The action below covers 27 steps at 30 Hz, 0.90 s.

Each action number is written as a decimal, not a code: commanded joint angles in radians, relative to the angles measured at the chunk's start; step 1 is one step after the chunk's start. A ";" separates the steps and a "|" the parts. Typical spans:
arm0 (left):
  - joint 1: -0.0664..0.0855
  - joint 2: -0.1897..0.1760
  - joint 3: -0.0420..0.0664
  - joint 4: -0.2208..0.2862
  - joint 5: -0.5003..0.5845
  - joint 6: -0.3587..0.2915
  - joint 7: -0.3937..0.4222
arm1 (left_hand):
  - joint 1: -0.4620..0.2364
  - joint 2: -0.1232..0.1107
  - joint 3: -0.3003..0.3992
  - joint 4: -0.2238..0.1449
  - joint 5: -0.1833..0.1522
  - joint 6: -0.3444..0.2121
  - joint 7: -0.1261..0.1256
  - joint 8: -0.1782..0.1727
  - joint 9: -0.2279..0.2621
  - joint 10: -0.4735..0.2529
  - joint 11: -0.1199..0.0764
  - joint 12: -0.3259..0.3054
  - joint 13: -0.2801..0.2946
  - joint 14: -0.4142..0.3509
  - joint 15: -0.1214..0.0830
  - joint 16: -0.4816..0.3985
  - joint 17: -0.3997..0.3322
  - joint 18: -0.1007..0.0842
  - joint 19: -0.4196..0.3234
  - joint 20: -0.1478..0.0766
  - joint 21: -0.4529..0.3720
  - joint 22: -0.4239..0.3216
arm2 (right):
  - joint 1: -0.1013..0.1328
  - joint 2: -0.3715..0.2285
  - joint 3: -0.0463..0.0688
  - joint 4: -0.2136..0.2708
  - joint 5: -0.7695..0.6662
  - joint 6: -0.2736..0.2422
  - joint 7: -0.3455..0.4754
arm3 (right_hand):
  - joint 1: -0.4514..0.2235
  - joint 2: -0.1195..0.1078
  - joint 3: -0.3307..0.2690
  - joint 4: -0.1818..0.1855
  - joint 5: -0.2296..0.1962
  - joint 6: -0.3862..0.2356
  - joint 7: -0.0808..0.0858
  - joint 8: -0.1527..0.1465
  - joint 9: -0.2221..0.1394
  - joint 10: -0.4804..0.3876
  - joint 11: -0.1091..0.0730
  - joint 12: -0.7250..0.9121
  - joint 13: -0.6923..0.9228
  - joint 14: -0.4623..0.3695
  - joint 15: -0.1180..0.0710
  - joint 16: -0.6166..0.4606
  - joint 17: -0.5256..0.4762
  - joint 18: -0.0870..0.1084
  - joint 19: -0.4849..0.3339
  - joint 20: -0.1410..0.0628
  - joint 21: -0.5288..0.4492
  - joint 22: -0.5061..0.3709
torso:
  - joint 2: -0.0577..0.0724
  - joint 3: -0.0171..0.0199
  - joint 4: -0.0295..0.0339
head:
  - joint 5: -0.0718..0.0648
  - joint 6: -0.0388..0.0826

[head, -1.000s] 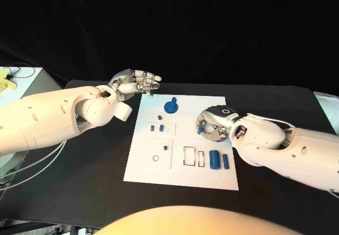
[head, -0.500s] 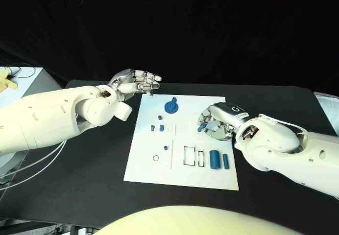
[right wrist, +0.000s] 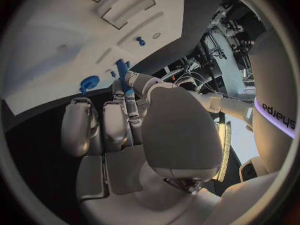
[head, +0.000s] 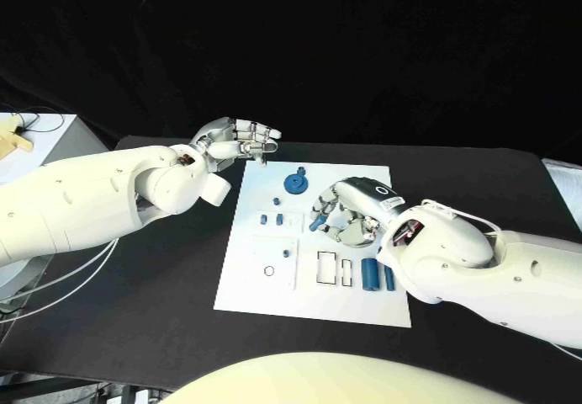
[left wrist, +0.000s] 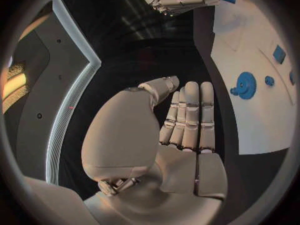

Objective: Assemble the parts on the task board

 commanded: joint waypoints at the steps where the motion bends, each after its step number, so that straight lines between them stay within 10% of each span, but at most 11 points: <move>1: 0.000 0.005 0.001 -0.001 0.001 0.020 0.003 | 0.001 0.006 -0.006 0.002 0.002 -0.008 0.003 0.005 -0.002 -0.007 -0.002 0.004 -0.001 0.000 0.003 0.000 -0.002 0.015 0.002 0.008 -0.006 -0.001 | -0.013 0.032 -0.003 -0.012 0.005 0.009 0.029 | 0.012 0.019 0.003 -0.007 -0.004 -0.002 0.000 0.018 0.043 0.043 -0.036 -0.003 0.002 0.005 -0.006 0.001 -0.003 -0.006 0.018 -0.006 0.001 0.120 | 0.000 -0.0006 0.0026 | 0.005 -0.001; 27: -0.001 0.022 0.000 -0.006 0.001 0.028 -0.004 | 0.001 0.009 -0.008 0.002 0.002 -0.011 0.003 0.012 -0.002 -0.010 -0.002 0.008 -0.002 -0.002 0.004 0.001 -0.002 0.015 0.002 0.009 -0.008 -0.003 | -0.102 0.215 -0.029 -0.087 -0.133 0.100 0.002 | 0.009 0.020 0.009 -0.014 -0.003 -0.009 0.003 0.019 0.048 0.042 -0.034 -0.012 0.003 0.003 -0.005 -0.001 -0.006 -0.004 0.015 -0.006 -0.006 0.119 | 0.003 -0.0016 0.0039 | 0.039 -0.022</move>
